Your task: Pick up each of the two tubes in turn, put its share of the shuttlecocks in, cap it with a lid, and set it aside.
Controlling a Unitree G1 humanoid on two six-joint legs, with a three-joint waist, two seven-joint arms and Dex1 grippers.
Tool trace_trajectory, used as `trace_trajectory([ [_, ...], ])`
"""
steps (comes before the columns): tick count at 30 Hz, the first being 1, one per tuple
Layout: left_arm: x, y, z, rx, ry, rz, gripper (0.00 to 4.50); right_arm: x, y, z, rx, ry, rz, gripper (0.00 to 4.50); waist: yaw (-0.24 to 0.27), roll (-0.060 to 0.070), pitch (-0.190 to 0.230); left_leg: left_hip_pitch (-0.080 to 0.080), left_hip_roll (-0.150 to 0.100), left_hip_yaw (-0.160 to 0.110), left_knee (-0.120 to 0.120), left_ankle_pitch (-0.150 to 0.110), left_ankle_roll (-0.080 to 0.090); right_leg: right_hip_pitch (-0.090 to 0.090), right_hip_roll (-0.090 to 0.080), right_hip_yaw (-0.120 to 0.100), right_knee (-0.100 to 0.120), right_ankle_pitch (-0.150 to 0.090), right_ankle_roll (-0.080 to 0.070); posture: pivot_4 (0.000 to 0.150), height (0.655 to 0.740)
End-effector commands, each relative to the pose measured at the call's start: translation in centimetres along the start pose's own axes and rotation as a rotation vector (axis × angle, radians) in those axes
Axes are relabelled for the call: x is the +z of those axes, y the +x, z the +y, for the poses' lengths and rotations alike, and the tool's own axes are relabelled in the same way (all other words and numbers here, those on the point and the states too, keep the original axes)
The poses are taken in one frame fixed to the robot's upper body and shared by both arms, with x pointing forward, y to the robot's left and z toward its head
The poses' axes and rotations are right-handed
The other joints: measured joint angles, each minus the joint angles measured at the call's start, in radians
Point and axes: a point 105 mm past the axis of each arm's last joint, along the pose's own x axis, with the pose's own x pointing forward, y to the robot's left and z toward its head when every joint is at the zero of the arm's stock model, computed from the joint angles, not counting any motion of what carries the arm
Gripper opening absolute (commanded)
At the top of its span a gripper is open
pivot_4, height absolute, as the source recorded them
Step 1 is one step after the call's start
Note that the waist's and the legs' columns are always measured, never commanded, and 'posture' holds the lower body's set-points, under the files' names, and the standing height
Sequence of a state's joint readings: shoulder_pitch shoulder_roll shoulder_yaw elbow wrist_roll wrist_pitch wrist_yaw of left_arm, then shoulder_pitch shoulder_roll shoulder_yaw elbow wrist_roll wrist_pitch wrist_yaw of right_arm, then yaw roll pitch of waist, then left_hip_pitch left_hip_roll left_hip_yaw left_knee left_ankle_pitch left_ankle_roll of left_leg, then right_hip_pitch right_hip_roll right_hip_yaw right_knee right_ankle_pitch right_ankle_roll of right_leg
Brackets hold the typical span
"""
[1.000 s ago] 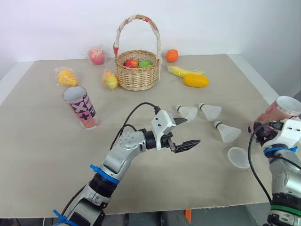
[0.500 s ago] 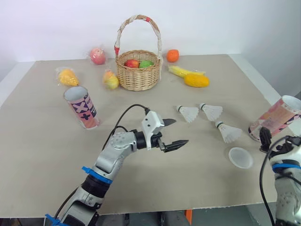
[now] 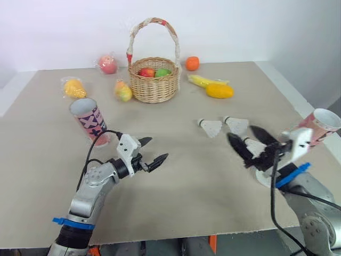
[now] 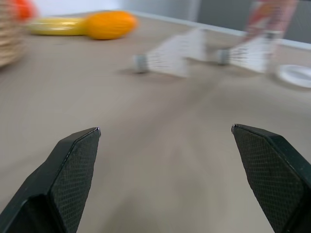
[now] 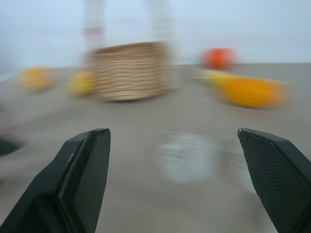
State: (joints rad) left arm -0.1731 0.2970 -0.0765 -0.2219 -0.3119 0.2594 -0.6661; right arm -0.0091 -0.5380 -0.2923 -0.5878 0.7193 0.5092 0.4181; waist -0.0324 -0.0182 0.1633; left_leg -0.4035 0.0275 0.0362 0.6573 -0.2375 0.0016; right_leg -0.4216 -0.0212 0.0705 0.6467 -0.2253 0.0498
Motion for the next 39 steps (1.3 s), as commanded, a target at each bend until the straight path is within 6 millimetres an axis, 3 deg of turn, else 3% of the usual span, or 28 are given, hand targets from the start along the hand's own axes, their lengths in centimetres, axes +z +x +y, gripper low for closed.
trace_trajectory([
  [1, 1.4, -2.4, 1.1, 0.148, 0.059, -0.041, 4.50, 0.6, 1.9, 4.0, 0.294, -0.020, 0.018, 4.48, 0.000, -0.001, 0.000, 0.000, 0.000, 0.001, 0.000, 0.000, 0.000, 0.000, 0.000, 0.001, 0.000, 0.000, 0.001, 0.150, 0.7400],
  [4, 0.8, -5.6, 2.7, 0.370, 0.030, -0.043, 4.50, -0.4, 3.4, 6.9, 0.516, -0.032, 0.086, 4.48, -0.010, -0.005, 0.001, 0.000, 0.000, 0.002, 0.000, -0.001, 0.000, 0.000, -0.001, 0.002, -0.001, -0.001, 0.001, 0.150, 0.7400],
  [7, 0.1, -7.4, 3.5, 0.505, 0.021, -0.026, 4.50, -0.6, 4.4, 7.8, 0.577, -0.027, 0.082, 4.48, -0.001, -0.008, 0.001, -0.001, 0.001, -0.001, 0.000, -0.001, 0.001, -0.001, -0.001, -0.001, -0.001, -0.001, 0.000, 0.150, 0.7400],
  [11, -1.0, -10.2, 5.9, 0.827, 0.038, 0.024, 4.50, -0.5, 6.3, 8.9, 0.646, -0.031, 0.074, 4.48, 0.009, -0.009, 0.001, -0.002, 0.000, -0.001, 0.003, -0.001, 0.001, 0.000, -0.001, -0.002, 0.000, 0.000, 0.001, 0.150, 0.7400],
  [14, -1.4, -10.8, 6.7, 0.932, 0.056, 0.037, 4.50, -0.7, 7.1, 9.4, 0.684, -0.042, 0.077, 4.48, 0.011, -0.013, -0.001, -0.002, 0.000, 0.000, 0.005, -0.001, 0.001, 0.000, -0.002, -0.001, -0.001, 0.002, 0.001, 0.150, 0.7400],
  [20, -2.7, -10.1, 8.6, 0.948, 0.010, 0.051, 4.50, -1.1, 8.0, 10.5, 0.742, -0.052, 0.085, 4.48, 0.011, -0.014, -0.001, -0.002, 0.001, 0.000, 0.006, -0.001, 0.001, 0.000, -0.001, -0.002, 0.000, 0.006, -0.005, 0.150, 0.7400],
  [26, -3.9, -8.1, 11.1, 0.866, -0.010, 0.072, 4.50, -0.8, 9.0, 11.1, 0.726, -0.057, 0.044, 4.48, 0.011, -0.014, -0.001, -0.002, 0.001, 0.001, 0.006, 0.000, 0.000, 0.000, 0.002, -0.004, 0.000, 0.007, -0.008, 0.150, 0.7400],
  [32, -3.8, -6.2, 13.2, 0.808, -0.017, 0.051, 4.50, -0.8, 9.5, 10.7, 0.665, -0.028, 0.024, 4.48, 0.012, -0.014, -0.001, -0.002, 0.001, 0.001, 0.006, 0.000, -0.001, 0.000, 0.002, -0.005, 0.000, 0.008, -0.009, 0.150, 0.7400],
  [39, -2.9, -4.1, 14.0, 0.772, -0.029, 0.005, 4.50, -1.1, 9.4, 10.8, 0.662, -0.025, 0.033, 4.48, 0.012, -0.014, -0.001, -0.003, 0.001, 0.001, 0.006, 0.000, -0.001, 0.000, 0.002, -0.005, 0.000, 0.008, -0.009, 0.150, 0.7400],
])
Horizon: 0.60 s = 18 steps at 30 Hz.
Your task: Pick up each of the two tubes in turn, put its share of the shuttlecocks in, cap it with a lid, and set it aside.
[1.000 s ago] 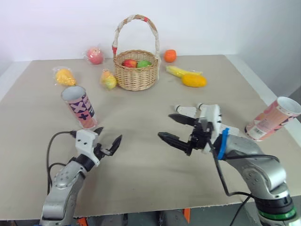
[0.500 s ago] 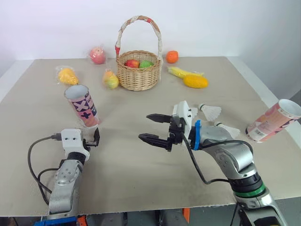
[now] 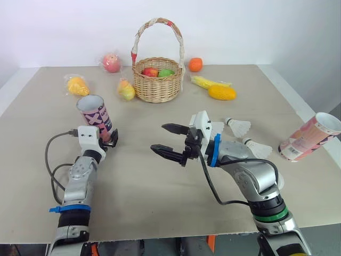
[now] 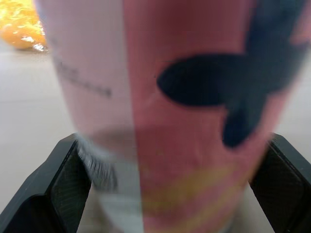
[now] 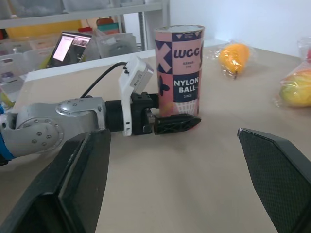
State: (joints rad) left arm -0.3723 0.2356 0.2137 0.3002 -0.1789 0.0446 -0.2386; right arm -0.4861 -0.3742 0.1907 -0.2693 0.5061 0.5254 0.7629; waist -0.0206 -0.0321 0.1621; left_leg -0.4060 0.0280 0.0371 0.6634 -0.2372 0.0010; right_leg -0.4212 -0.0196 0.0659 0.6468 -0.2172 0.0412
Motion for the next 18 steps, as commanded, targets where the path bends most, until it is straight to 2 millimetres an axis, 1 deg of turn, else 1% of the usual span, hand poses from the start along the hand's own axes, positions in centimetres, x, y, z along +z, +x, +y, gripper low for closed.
trace_trajectory([
  [1, 0.4, 0.5, -0.2, -0.011, -0.014, -0.019, 4.50, 0.9, -0.3, -0.1, -0.011, -0.021, -0.031, 4.48, 0.000, 0.000, 0.000, 0.000, 0.000, 0.000, 0.000, 0.000, 0.000, 0.000, 0.000, 0.000, 0.000, 0.000, 0.000, 0.150, 0.7400],
  [6, 0.7, 0.7, -0.2, -0.006, -0.016, -0.027, 4.50, 0.9, -0.4, -0.1, -0.013, -0.022, -0.027, 4.48, 0.000, 0.000, 0.000, -0.001, 0.000, 0.000, 0.000, 0.000, 0.000, 0.000, 0.000, 0.000, 0.000, 0.000, 0.000, 0.150, 0.7400],
  [9, 0.5, 0.6, -0.2, -0.001, -0.013, -0.019, 3.71, 0.9, -0.5, -0.1, -0.013, -0.021, -0.026, 4.50, 0.000, 0.000, 0.000, -0.001, 0.000, 0.000, 0.000, 0.000, 0.000, 0.000, 0.000, 0.000, 0.000, 0.000, 0.000, 0.150, 0.7400],
  [10, 0.5, 0.5, -0.2, 0.000, -0.012, -0.018, 3.30, 0.9, -0.5, -0.1, -0.013, -0.021, -0.026, 4.50, 0.000, 0.000, 0.000, -0.001, 0.000, 0.000, 0.000, 0.000, 0.000, 0.000, 0.000, 0.000, 0.000, 0.000, 0.000, 0.150, 0.7400],
  [11, 0.5, 0.5, -0.2, -0.006, -0.009, -0.015, 3.16, 0.8, -0.5, -0.1, -0.015, -0.021, -0.025, 4.50, 0.000, 0.000, 0.000, -0.001, 0.000, 0.000, 0.000, 0.000, 0.000, 0.000, -0.001, 0.000, 0.000, 0.000, 0.000, 0.150, 0.7400],
  [13, 0.3, 0.3, -0.4, -0.029, -0.001, -0.006, 3.16, 0.6, -0.8, -0.3, -0.045, -0.029, -0.023, 4.50, 0.000, 0.000, 0.000, -0.001, 0.000, 0.000, 0.000, 0.000, 0.000, 0.000, -0.001, 0.000, 0.000, 0.000, 0.000, 0.150, 0.7400],
  [15, 0.5, -0.1, -0.5, -0.066, 0.023, -0.003, 3.16, 0.0, -1.5, -0.5, -0.114, -0.041, -0.024, 4.50, 0.000, 0.000, 0.000, -0.001, 0.000, 0.000, 0.000, 0.000, 0.000, 0.000, -0.001, 0.000, 0.000, 0.000, 0.000, 0.150, 0.7400],
  [18, 1.2, -0.9, -0.8, -0.192, 0.109, 0.012, 3.16, -0.8, -3.1, -1.4, -0.304, -0.082, -0.042, 4.50, -0.001, -0.002, -0.001, -0.001, 0.000, 0.000, -0.001, -0.001, -0.001, -0.001, -0.001, 0.000, 0.000, -0.002, 0.000, 0.150, 0.7400],
])
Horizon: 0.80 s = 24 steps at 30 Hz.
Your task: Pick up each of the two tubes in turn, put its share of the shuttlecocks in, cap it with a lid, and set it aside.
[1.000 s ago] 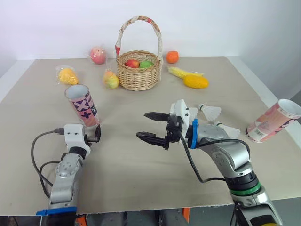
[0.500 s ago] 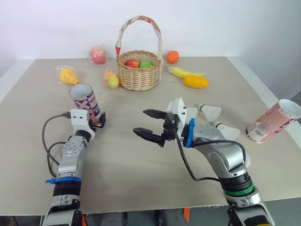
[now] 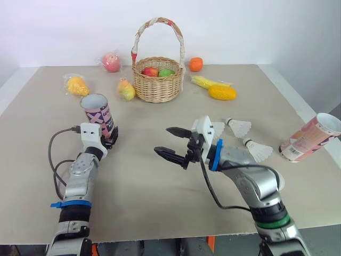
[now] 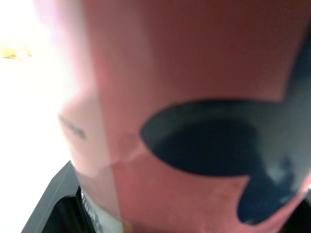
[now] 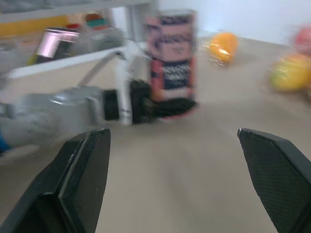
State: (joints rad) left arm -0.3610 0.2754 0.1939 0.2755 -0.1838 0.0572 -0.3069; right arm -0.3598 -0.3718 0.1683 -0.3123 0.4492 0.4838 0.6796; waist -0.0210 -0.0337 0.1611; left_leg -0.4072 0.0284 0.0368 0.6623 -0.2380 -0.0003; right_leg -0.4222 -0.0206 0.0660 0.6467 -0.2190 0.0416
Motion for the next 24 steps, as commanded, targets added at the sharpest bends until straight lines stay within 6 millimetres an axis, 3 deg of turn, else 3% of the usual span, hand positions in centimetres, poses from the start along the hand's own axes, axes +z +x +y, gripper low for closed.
trace_trajectory([
  [1, 1.3, -1.0, -0.7, -0.170, 0.114, 0.011, 3.16, 0.9, -1.7, -1.5, -0.226, -0.116, -0.067, 4.50, 0.000, 0.000, 0.000, -0.001, 0.000, 0.000, -0.001, 0.000, 0.000, -0.001, 0.000, 0.000, 0.000, 0.000, 0.000, 0.150, 0.7400],
  [5, 3.3, -2.3, -1.4, -0.407, 0.261, 0.060, 3.16, 0.3, -3.6, -3.4, -0.480, -0.174, -0.078, 4.50, -0.001, 0.000, 0.000, -0.001, 0.000, 0.001, -0.001, 0.000, -0.001, -0.003, 0.000, 0.001, 0.000, -0.001, 0.000, 0.150, 0.7400],
  [9, 4.7, -5.1, -2.0, -0.776, 0.487, 0.248, 3.16, -1.5, -6.5, -6.5, -0.781, -0.222, -0.005, 4.50, -0.004, -0.002, 0.001, 0.000, 0.001, 0.003, -0.002, 0.001, -0.003, -0.004, 0.001, 0.000, 0.000, -0.001, -0.003, 0.150, 0.7400],
  [15, 5.4, -7.8, -2.2, -1.000, 0.600, 0.472, 3.16, -3.4, -7.6, -8.1, -0.892, -0.143, 0.055, 4.50, -0.007, -0.001, 0.001, 0.000, 0.002, 0.004, -0.005, 0.001, -0.004, -0.004, -0.001, 0.001, 0.001, -0.005, -0.007, 0.150, 0.7400],
  [18, 4.8, -8.9, -2.0, -1.066, 0.665, 0.598, 3.16, -4.4, -6.5, -8.0, -0.851, -0.083, 0.067, 4.50, -0.009, -0.002, 0.002, 0.000, 0.002, 0.003, -0.006, 0.001, -0.004, -0.004, 0.000, 0.001, 0.001, -0.005, -0.005, 0.150, 0.7400],
  [24, 4.1, -9.0, -1.7, -1.096, 0.745, 0.695, 3.16, -4.4, -4.2, -9.2, -0.833, -0.076, 0.079, 4.50, -0.017, -0.001, 0.002, 0.000, 0.002, 0.002, -0.007, 0.001, -0.004, -0.006, 0.003, 0.001, 0.001, -0.005, -0.005, 0.150, 0.7400],
])
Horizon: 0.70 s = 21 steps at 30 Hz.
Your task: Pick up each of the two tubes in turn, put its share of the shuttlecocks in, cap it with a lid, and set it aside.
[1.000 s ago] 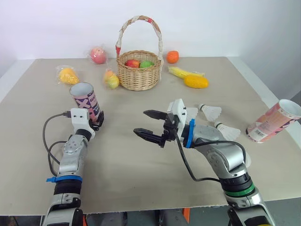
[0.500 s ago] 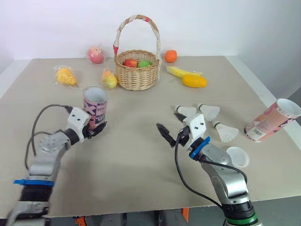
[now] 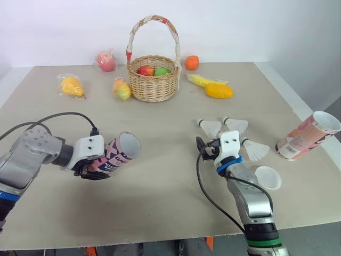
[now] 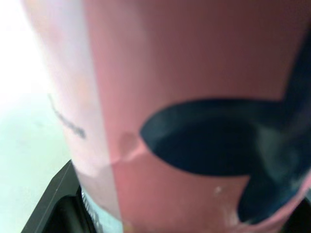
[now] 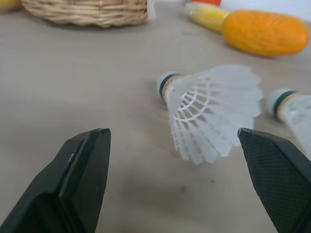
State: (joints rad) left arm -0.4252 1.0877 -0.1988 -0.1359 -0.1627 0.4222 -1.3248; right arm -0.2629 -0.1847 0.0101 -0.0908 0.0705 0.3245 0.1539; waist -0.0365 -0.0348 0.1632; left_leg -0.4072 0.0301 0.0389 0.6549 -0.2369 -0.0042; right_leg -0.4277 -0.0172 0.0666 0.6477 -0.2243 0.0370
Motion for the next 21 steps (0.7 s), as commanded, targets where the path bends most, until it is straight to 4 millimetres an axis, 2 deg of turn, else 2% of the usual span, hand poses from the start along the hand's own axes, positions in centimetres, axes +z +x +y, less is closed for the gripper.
trace_trajectory([
  [1, 0.2, -0.2, 0.1, -0.014, 0.030, 0.042, 3.16, 1.5, 1.1, 0.8, 0.024, -0.003, -0.043, 4.50, -0.003, 0.000, 0.000, 0.000, 0.000, 0.000, 0.000, 0.000, 0.000, 0.000, 0.000, 0.000, 0.000, 0.000, 0.000, 0.150, 0.7400],
  [3, 0.0, -0.1, 0.2, -0.020, 0.034, 0.062, 3.16, 1.5, 1.9, 1.0, 0.024, 0.006, -0.041, 4.50, -0.004, 0.000, 0.000, 0.000, 0.000, -0.001, 0.000, 0.000, 0.000, 0.000, 0.001, 0.000, 0.000, 0.000, 0.000, 0.150, 0.7400],
  [6, -0.3, 0.0, 0.0, -0.036, 0.029, 0.076, 3.03, 1.4, 2.6, 0.9, 0.016, 0.013, -0.041, 3.73, -0.004, 0.000, 0.000, 0.000, 0.000, -0.001, 0.000, 0.000, 0.000, 0.000, 0.001, 0.000, 0.001, 0.000, -0.001, 0.150, 0.7400],
  [9, -0.2, 0.2, -0.5, -0.058, 0.023, 0.069, 3.03, 0.8, 3.0, 0.5, -0.007, 0.007, -0.014, 2.42, -0.007, 0.000, 0.000, 0.000, 0.000, 0.000, 0.000, 0.000, 0.000, 0.000, 0.000, 0.000, 0.001, 0.000, 0.000, 0.150, 0.7400],
  [14, 0.1, 0.4, -0.6, -0.065, 0.015, 0.054, 3.03, 0.9, 3.0, 0.6, 0.016, 0.009, -0.027, 0.25, -0.009, 0.000, 0.000, 0.000, 0.000, 0.000, 0.000, 0.000, 0.000, 0.000, 0.000, 0.000, 0.001, 0.000, 0.000, 0.150, 0.7400],
  [15, 0.1, 0.5, -0.7, -0.067, 0.014, 0.055, 3.03, 1.2, 2.9, 0.9, 0.034, -0.001, -0.036, 0.12, -0.010, 0.000, 0.000, 0.000, 0.000, 0.000, 0.000, 0.000, 0.000, 0.000, 0.000, 0.000, 0.001, 0.000, 0.000, 0.150, 0.7400],
  [21, 0.2, 0.7, -0.6, -0.069, 0.011, 0.049, 3.03, 2.5, 2.0, 1.1, 0.101, 0.015, -0.088, 0.12, -0.009, 0.000, 0.000, 0.000, 0.000, 0.000, 0.000, 0.000, 0.000, 0.000, 0.000, 0.000, 0.001, 0.000, 0.000, 0.150, 0.7400],
])
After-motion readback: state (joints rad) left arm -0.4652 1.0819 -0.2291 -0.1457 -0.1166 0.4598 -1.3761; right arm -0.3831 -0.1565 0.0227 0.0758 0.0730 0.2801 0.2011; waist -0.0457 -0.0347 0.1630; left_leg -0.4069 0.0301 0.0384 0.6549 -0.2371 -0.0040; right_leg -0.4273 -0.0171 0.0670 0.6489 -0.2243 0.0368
